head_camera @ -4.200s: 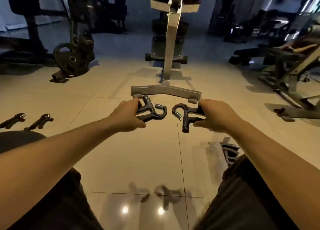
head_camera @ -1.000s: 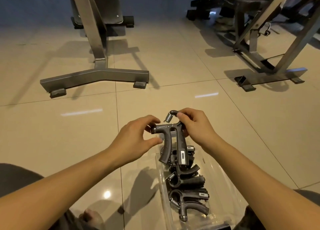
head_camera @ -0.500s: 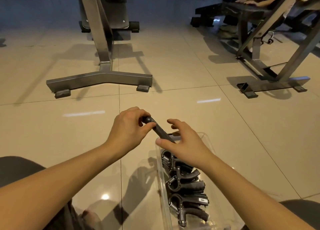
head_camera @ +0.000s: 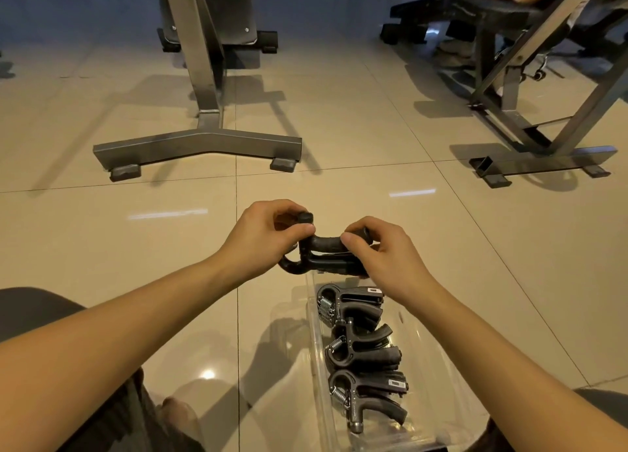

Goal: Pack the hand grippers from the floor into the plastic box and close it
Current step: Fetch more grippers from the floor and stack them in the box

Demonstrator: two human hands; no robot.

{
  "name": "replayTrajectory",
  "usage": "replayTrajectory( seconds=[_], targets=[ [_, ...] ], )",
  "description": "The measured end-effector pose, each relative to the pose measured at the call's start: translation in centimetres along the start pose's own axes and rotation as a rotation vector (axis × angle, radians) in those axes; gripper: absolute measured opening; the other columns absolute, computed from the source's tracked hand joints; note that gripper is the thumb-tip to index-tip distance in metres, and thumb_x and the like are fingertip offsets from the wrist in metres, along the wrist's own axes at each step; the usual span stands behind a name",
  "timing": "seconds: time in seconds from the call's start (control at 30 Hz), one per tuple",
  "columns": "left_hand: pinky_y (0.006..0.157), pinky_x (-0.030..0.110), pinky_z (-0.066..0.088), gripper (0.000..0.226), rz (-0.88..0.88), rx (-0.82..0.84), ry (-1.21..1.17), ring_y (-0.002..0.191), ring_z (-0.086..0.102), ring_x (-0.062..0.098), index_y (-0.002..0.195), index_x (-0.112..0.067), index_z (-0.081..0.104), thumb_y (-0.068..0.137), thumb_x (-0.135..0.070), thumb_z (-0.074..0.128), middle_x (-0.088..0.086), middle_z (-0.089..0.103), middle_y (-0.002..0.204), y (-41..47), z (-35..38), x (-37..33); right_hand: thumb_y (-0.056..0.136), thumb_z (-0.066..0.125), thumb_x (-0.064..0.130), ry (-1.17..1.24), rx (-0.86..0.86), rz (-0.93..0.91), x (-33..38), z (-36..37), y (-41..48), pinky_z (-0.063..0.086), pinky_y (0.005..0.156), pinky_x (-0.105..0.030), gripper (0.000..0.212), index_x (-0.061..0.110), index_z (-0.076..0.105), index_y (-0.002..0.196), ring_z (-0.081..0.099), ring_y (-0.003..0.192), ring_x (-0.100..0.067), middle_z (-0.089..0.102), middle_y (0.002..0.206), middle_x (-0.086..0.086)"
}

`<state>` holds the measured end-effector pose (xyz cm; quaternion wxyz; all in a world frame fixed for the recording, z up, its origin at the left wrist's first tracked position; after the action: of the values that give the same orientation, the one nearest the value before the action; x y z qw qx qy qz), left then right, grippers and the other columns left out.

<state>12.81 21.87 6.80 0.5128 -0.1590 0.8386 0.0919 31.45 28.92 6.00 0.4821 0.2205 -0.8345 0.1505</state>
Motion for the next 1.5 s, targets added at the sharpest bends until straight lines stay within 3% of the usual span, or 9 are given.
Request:
replayTrajectory(
  seconds=[0.17, 0.23, 0.33, 0.5, 0.67, 0.87, 1.1, 1.33, 1.5],
  targets=[
    [0.071, 0.037, 0.061, 0.015, -0.066, -0.041, -0.073, 0.082, 0.072, 0.020, 0.102, -0.021, 0.073, 0.087, -0.025, 0.077, 0.004, 0.074, 0.086, 0.3, -0.3, 0.3, 0.084, 0.073, 0.049, -0.656, 0.018, -0.326, 1.8, 0.8, -1.2, 0.045, 0.106, -0.038, 0.075, 0.027, 0.040, 0.147, 0.047, 0.128, -0.017, 0.042, 0.146, 0.003],
    [0.071, 0.039, 0.061, 0.017, -0.081, -0.035, -0.081, 0.081, 0.073, 0.021, 0.103, -0.022, 0.072, 0.088, -0.027, 0.076, 0.006, 0.074, 0.084, 0.5, -0.3, 0.4, 0.080, 0.077, 0.050, -0.876, 0.038, -0.438, 2.1, 1.7, -1.4, 0.036, 0.116, -0.043, 0.078, 0.024, 0.044, 0.145, 0.038, 0.138, -0.025, 0.041, 0.152, -0.003],
    [0.074, 0.041, 0.058, 0.019, -0.114, -0.004, -0.113, 0.081, 0.073, 0.025, 0.104, -0.020, 0.071, 0.088, -0.028, 0.076, 0.009, 0.075, 0.081, 0.8, 0.4, 0.5, 0.076, 0.080, 0.045, -1.051, 0.006, -0.514, 1.9, 2.0, -1.1, 0.035, 0.116, -0.047, 0.070, 0.019, 0.054, 0.135, 0.046, 0.133, -0.030, 0.055, 0.139, -0.006],
    [0.092, 0.045, 0.056, 0.033, -0.087, 0.132, -0.095, 0.086, 0.073, 0.020, 0.114, -0.019, 0.067, 0.085, -0.029, 0.079, 0.005, 0.076, 0.085, 1.7, 2.6, 1.0, 0.069, 0.086, 0.037, -1.061, 0.030, -0.486, 0.3, 1.0, -1.2, 0.049, 0.099, -0.039, 0.064, 0.018, 0.060, 0.125, 0.052, 0.125, -0.028, 0.063, 0.125, 0.001],
    [0.094, 0.037, 0.054, 0.066, 0.000, 0.245, 0.256, 0.103, 0.063, 0.006, 0.136, -0.029, 0.055, 0.078, -0.050, 0.080, -0.011, 0.065, 0.118, 1.4, 4.8, 3.7, 0.080, 0.076, 0.032, -1.086, 0.169, -0.303, -5.0, -0.1, -1.3, 0.050, 0.092, -0.031, 0.058, 0.019, 0.050, 0.131, 0.043, 0.129, -0.021, 0.050, 0.133, 0.002],
    [0.111, 0.037, 0.038, 0.107, 0.023, 0.554, 0.801, 0.140, 0.037, 0.026, 0.155, -0.018, 0.030, 0.070, -0.062, 0.080, 0.007, 0.033, 0.157, -1.8, 9.8, 8.8, 0.079, 0.075, 0.031, -1.064, 0.381, -0.023, -12.8, 0.1, -2.3, 0.054, 0.083, -0.039, 0.053, 0.017, 0.050, 0.124, 0.050, 0.115, -0.026, 0.050, 0.122, -0.003],
    [0.123, 0.034, 0.015, 0.136, 0.109, 0.581, 0.872, 0.154, 0.011, 0.027, 0.157, -0.004, 0.018, 0.059, -0.079, 0.074, 0.013, 0.007, 0.168, -2.4, 11.5, 9.8, 0.075, 0.080, 0.029, -1.113, 0.525, 0.047, -18.5, 3.3, -4.6, 0.054, 0.083, -0.041, 0.069, 0.014, 0.048, 0.134, 0.050, 0.111, -0.029, 0.044, 0.130, -0.008],
    [0.122, 0.033, 0.014, 0.140, 0.151, 0.581, 0.839, 0.155, 0.007, 0.027, 0.157, -0.002, 0.016, 0.057, -0.085, 0.069, 0.013, 0.003, 0.168, -2.4, 11.4, 10.2, 0.074, 0.083, 0.024, -1.045, 0.450, 0.063, -21.3, 5.7, -5.5, 0.056, 0.085, -0.043, 0.062, 0.014, 0.051, 0.126, 0.046, 0.120, -0.031, 0.037, 0.139, -0.011],
    [0.122, 0.033, 0.014, 0.137, 0.147, 0.584, 0.811, 0.155, 0.002, 0.025, 0.157, -0.003, 0.013, 0.061, -0.082, 0.071, 0.011, -0.002, 0.168, -2.6, 11.4, 10.8, 0.073, 0.086, 0.032, -0.974, 0.358, 0.113, -22.3, 5.2, -6.1, 0.055, 0.091, -0.041, 0.079, 0.017, 0.042, 0.137, 0.049, 0.122, -0.030, 0.036, 0.142, -0.011]
  ],
)
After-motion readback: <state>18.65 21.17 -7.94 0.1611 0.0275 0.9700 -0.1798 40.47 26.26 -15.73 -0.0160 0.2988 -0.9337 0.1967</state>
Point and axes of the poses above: each hand's wrist, its own y-axis towards the middle knuckle, its own z-axis out of the palm, x = y × z, the point moved 7 cm from there along y, towards the middle knuckle
